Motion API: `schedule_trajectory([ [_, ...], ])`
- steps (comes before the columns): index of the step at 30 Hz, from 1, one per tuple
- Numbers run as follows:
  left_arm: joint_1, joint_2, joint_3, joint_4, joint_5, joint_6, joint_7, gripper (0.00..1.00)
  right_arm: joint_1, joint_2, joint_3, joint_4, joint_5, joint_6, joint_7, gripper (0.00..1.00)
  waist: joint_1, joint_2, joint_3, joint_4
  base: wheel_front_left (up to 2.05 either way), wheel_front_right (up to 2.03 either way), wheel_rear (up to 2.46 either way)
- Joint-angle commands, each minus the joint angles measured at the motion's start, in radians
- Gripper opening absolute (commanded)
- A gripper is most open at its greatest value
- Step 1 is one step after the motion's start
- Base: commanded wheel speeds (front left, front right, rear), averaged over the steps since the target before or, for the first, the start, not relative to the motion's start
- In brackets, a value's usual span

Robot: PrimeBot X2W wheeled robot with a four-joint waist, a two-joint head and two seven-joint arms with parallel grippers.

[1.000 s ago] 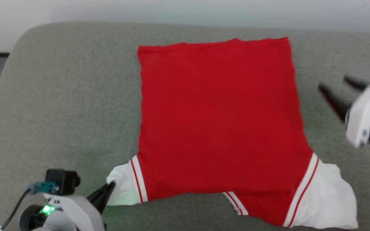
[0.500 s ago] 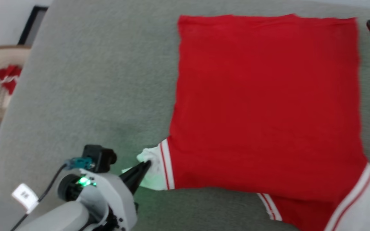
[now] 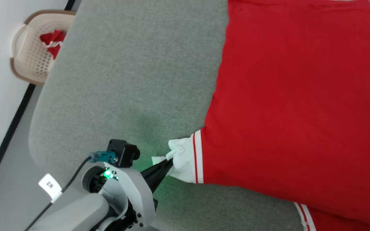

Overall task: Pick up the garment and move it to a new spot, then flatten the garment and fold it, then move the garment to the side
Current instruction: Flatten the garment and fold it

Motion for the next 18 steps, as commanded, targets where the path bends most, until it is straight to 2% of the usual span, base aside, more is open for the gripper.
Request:
schedule_trajectory([
  [1,-0.008,-0.01,-0.002,0.013,-0.001,-0.009,-0.004,0.0,0.048,0.027,-0.011,0.053,-0.022,0.001,0.048,0.91,0.0,-0.0001,0.027,0.033,0.0,0.0,0.0],
  [2,-0.009,-0.013,-0.003,0.019,-0.002,-0.015,-0.004,0.0,0.055,0.027,-0.016,0.065,-0.03,0.001,0.07,0.37,0.0,-0.0001,0.027,0.034,0.0,0.0,0.0],
  [3,-0.01,-0.016,-0.003,0.026,-0.003,-0.016,-0.004,0.0,0.065,0.026,-0.019,0.076,-0.047,0.001,0.096,0.0,0.0,-0.0001,0.026,0.035,0.0,0.0,0.0],
  [5,-0.01,-0.018,-0.001,0.038,-0.005,-0.022,-0.007,0.0,0.081,0.014,-0.028,0.088,-0.082,0.001,0.121,0.0,0.0,-0.0001,0.025,0.031,0.0,0.0,0.0],
  [10,-0.006,-0.015,0.007,0.061,-0.015,-0.029,-0.016,0.0,0.073,0.01,-0.085,0.09,-0.151,0.0,0.084,0.0,0.0,-0.0001,0.008,0.005,0.0,0.0,0.0],
  [14,0.003,0.002,0.018,0.069,-0.019,-0.023,-0.025,0.0,0.043,0.059,-0.078,0.077,-0.187,0.0,0.069,0.0,0.0,-0.0001,-0.016,-0.038,0.0,0.0,0.0],
  [18,0.018,0.027,0.031,0.067,-0.031,-0.014,-0.032,0.0,0.045,0.124,-0.041,0.037,-0.161,0.001,0.038,0.0,0.0,-0.0001,-0.047,-0.097,0.0,0.0,0.0],
])
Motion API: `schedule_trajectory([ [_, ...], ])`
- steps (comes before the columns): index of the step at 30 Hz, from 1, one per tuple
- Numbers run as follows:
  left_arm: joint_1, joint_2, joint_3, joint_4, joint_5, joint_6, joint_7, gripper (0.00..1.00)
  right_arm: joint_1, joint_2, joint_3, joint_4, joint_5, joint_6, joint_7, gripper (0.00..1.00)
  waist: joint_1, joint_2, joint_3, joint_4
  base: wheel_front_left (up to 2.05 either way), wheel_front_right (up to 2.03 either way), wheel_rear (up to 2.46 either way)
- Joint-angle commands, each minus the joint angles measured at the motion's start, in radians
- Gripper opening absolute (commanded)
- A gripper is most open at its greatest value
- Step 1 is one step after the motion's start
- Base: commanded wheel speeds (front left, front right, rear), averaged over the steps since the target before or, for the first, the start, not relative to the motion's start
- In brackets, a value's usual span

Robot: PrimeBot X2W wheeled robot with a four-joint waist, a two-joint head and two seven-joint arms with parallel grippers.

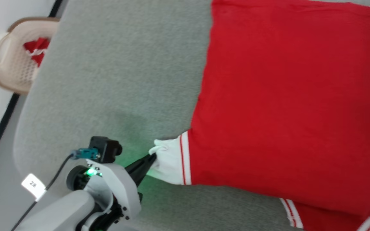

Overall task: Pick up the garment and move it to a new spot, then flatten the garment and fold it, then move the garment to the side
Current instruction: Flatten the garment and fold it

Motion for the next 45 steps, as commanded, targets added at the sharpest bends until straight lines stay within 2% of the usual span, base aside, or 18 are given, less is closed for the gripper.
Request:
schedule_trajectory([
  [1,0.015,0.014,0.008,0.0,-0.008,0.007,-0.006,0.0,0.067,0.049,0.038,0.004,0.022,0.001,0.001,0.0,0.0,-0.0001,-0.045,-0.069,0.0,0.0,0.0],
  [4,0.025,0.036,0.017,-0.003,-0.016,0.019,-0.005,0.0,0.101,0.085,0.105,-0.047,0.071,0.001,-0.01,0.0,0.0,-0.0001,-0.069,-0.115,0.0,0.0,0.0],
  [8,0.04,0.065,0.024,-0.012,-0.028,0.029,-0.001,0.0,0.189,0.096,0.206,-0.162,0.175,0.0,0.001,0.0,0.0,-0.0001,-0.102,-0.166,0.0,0.0,0.0],
  [13,0.061,0.1,0.032,-0.022,-0.04,0.043,0.0,0.0,0.356,0.029,0.308,-0.393,0.338,0.0,0.059,0.0,0.0,-0.0001,-0.139,-0.219,0.0,0.0,0.0],
  [16,0.075,0.117,0.037,-0.029,-0.05,0.049,0.001,0.0,0.476,-0.029,0.324,-0.549,0.426,0.0,0.099,0.0,0.0,-0.0001,-0.159,-0.244,0.0,0.0,0.0],
  [20,0.09,0.132,0.04,-0.036,-0.057,0.056,-0.004,0.0,0.609,-0.072,0.303,-0.695,0.486,0.0,0.14,0.0,0.0,-0.0001,-0.177,-0.265,0.0,0.0,0.0],
  [23,0.105,0.145,0.043,-0.045,-0.064,0.064,-0.008,0.0,0.746,-0.094,0.246,-0.822,0.51,0.0,0.172,0.0,0.0,-0.0001,-0.189,-0.281,0.0,0.0,0.0],
  [26,0.118,0.156,0.044,-0.051,-0.068,0.071,-0.011,0.0,0.882,-0.09,0.184,-0.926,0.505,0.0,0.206,0.0,0.0,-0.0001,-0.199,-0.294,0.0,0.0,0.0],
  [31,0.128,0.166,0.045,-0.06,-0.068,0.078,-0.015,0.0,1.082,-0.034,0.078,-1.051,0.489,0.0,0.254,0.0,0.0,-0.0001,-0.207,-0.304,0.0,0.0,0.0],
  [37,0.136,0.163,0.042,-0.057,-0.066,0.081,-0.022,0.0,1.226,0.045,0.027,-1.094,0.421,0.0,0.258,0.0,0.0,-0.0001,-0.212,-0.311,0.0,0.0,0.0],
  [42,0.136,0.153,0.04,-0.047,-0.067,0.075,-0.024,0.0,1.235,0.097,0.017,-1.019,0.379,-0.001,0.202,0.0,0.0,-0.0001,-0.214,-0.317,0.0,0.0,0.0],
  [43,0.134,0.151,0.039,-0.046,-0.067,0.073,-0.023,0.0,1.234,0.1,0.021,-1.001,0.366,-0.001,0.196,0.09,0.0,-0.0001,-0.215,-0.316,0.0,0.0,0.0],
  [44,0.133,0.149,0.038,-0.043,-0.067,0.073,-0.022,0.0,1.23,0.103,0.022,-0.989,0.359,-0.001,0.183,0.3,0.0,-0.0001,-0.216,-0.316,0.0,0.0,0.0],
  [45,0.133,0.149,0.038,-0.041,-0.068,0.071,-0.022,0.0,1.222,0.107,0.019,-0.98,0.354,-0.002,0.173,0.97,0.0,-0.0001,-0.217,-0.316,0.0,0.0,0.0],
])
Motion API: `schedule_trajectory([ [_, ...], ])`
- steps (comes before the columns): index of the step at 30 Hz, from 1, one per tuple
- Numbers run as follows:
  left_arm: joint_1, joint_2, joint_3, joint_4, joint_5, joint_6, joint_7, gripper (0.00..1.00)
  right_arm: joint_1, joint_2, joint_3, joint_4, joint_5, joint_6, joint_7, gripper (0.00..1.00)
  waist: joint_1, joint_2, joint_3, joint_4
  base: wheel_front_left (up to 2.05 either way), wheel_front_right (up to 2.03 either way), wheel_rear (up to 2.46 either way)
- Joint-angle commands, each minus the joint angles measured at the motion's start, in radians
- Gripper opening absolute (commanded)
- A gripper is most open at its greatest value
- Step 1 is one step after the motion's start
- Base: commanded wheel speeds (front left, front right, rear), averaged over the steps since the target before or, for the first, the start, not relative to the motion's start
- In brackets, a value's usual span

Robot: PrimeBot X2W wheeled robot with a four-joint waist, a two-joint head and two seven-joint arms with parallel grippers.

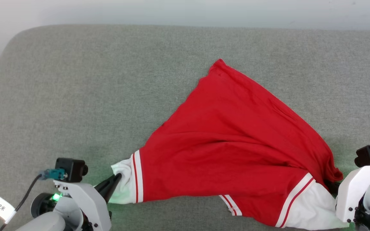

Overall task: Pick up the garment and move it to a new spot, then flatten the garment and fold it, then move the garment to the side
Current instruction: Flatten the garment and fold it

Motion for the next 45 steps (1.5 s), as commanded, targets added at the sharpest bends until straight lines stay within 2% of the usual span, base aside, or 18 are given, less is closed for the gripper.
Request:
schedule_trajectory([
  [1,0.002,-0.005,0.001,0.003,0.0,-0.003,-0.001,0.0,0.057,0.02,0.026,0.087,-0.023,-0.005,0.024,1.0,0.0,-0.0001,-0.003,0.0,0.0,0.0,0.0],
  [8,0.014,-0.01,-0.007,0.008,0.0,-0.002,-0.001,0.0,0.022,-0.001,0.024,0.022,0.004,-0.007,0.024,1.0,0.0,-0.0001,-0.023,0.001,0.0,0.0,0.0],
  [18,0.008,-0.025,-0.019,0.001,0.011,-0.004,0.004,0.0,-0.048,-0.03,-0.004,-0.262,0.034,-0.003,0.085,1.0,0.0,-0.0001,-0.033,0.03,0.0,0.0,0.0],
  [23,-0.009,-0.042,-0.024,0.001,0.019,-0.01,0.007,0.0,-0.173,-0.046,0.073,-0.32,0.004,-0.003,0.043,1.0,0.0,-0.0001,-0.019,0.058,0.0,0.0,0.0],
  [26,-0.024,-0.058,-0.029,0.005,0.028,-0.02,0.012,0.0,-0.284,-0.063,0.15,-0.26,-0.006,-0.003,-0.023,1.0,0.0,-0.0001,-0.005,0.082,0.0,0.0,0.0],
  [29,-0.044,-0.078,-0.035,0.013,0.039,-0.032,0.017,0.0,-0.412,-0.08,0.25,-0.148,0.001,-0.003,-0.104,1.0,0.0,-0.0001,0.016,0.113,0.0,0.0,0.0],
  [35,-0.095,-0.135,-0.052,0.044,0.058,-0.068,0.031,0.0,-0.661,-0.106,0.44,0.168,0.019,-0.003,-0.24,1.0,0.0,-0.0001,0.062,0.189,0.0,0.0,0.0],
  [42,-0.148,-0.21,-0.071,0.105,0.074,-0.123,0.039,0.0,-0.878,-0.109,0.589,0.523,0.068,-0.003,-0.28,1.0,0.0,-0.0001,0.117,0.287,0.0,0.0,0.0],
  [44,-0.161,-0.232,-0.079,0.125,0.08,-0.139,0.039,0.0,-0.922,-0.105,0.62,0.601,0.084,-0.003,-0.277,1.0,0.0,-0.0001,0.131,0.314,0.0,0.0,0.0],
  [45,-0.161,-0.232,-0.079,0.125,0.08,-0.139,0.039,0.0,-0.922,-0.105,0.62,0.601,0.084,-0.003,-0.277,1.0,0.0,-0.0001,0.131,0.314,0.0,0.0,0.0],
])
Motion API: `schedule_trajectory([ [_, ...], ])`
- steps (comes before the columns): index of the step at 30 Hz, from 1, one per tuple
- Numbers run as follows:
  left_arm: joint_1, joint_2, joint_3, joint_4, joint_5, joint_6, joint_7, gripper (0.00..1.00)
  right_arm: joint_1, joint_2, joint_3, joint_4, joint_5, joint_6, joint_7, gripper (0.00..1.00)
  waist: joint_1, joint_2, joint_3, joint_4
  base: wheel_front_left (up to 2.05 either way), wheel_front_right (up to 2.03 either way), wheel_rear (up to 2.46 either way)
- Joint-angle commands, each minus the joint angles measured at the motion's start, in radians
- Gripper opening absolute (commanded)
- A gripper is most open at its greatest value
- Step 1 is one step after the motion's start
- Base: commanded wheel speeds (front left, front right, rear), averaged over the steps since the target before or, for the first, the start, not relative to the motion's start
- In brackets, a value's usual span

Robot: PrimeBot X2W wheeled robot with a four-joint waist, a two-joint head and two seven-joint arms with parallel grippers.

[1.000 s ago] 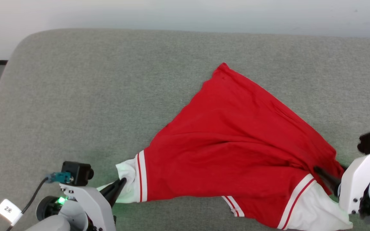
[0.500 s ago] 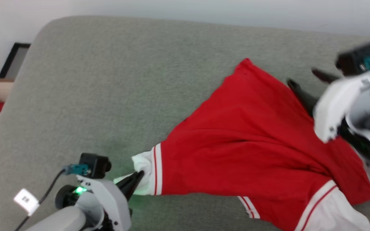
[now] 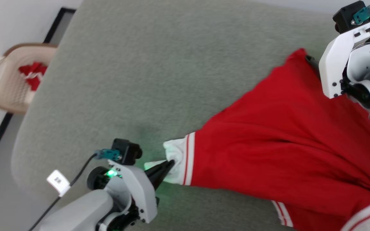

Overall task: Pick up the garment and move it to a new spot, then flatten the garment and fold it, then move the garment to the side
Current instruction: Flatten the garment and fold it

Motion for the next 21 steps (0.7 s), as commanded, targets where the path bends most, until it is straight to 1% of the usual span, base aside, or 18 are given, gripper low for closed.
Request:
schedule_trajectory([
  [1,-0.021,-0.026,-0.007,0.019,0.008,-0.02,-0.001,0.0,-0.038,0.005,0.028,0.063,0.032,-0.002,0.015,1.0,0.0,0.0,0.061,0.082,0.0,0.0,0.0],
  [2,-0.021,-0.026,-0.007,0.019,0.008,-0.02,-0.001,0.0,-0.038,0.005,0.028,0.063,0.032,-0.002,0.015,1.0,0.0,0.0,0.061,0.082,0.0,0.0,0.0],
  [3,-0.032,-0.046,-0.013,0.038,0.011,-0.035,-0.002,0.0,-0.062,0.011,0.058,0.114,0.055,-0.002,0.039,1.0,0.0,0.0,0.073,0.102,0.0,0.0,0.0],
  [4,-0.032,-0.046,-0.013,0.038,0.011,-0.035,-0.002,0.0,-0.062,0.011,0.058,0.114,0.055,-0.002,0.039,1.0,0.0,0.0,0.073,0.102,0.0,0.0,0.0],
  [5,-0.038,-0.063,-0.017,0.059,0.013,-0.047,-0.003,0.0,-0.081,0.008,0.096,0.154,0.073,-0.002,0.07,1.0,0.0,0.0,0.08,0.118,0.0,0.0,0.0],
  [7,-0.041,-0.07,-0.019,0.068,0.013,-0.053,-0.004,0.0,-0.09,0.006,0.113,0.169,0.083,-0.002,0.083,1.0,0.0,0.0,0.084,0.125,0.0,0.0,0.0],
  [10,-0.049,-0.088,-0.02,0.098,0.009,-0.07,-0.009,0.0,-0.083,0.004,0.174,0.227,0.095,-0.002,0.145,1.0,0.0,0.0,0.089,0.136,0.0,0.0,0.0],
  [12,-0.051,-0.096,-0.02,0.116,0.008,-0.078,-0.012,0.0,-0.081,0.001,0.197,0.269,0.11,-0.002,0.189,0.0,0.0,0.0,0.091,0.139,0.0,0.0,0.0],
  [13,-0.052,-0.098,-0.02,0.124,0.007,-0.083,-0.012,0.0,-0.074,0.002,0.213,0.283,0.12,-0.002,0.215,0.0,0.0,0.0,0.091,0.14,0.0,0.0,0.0],
  [16,-0.057,-0.1,-0.017,0.144,0.004,-0.089,-0.014,0.0,-0.085,-0.012,0.233,0.309,0.141,-0.002,0.243,0.0,0.0,0.0,0.089,0.134,0.0,0.0,0.0],
  [21,-0.074,-0.079,-0.007,0.164,-0.001,-0.092,-0.005,0.0,-0.132,-0.015,0.242,0.307,0.174,-0.002,0.243,0.0,0.0,0.0,0.07,0.097,0.0,0.0,0.0],
])
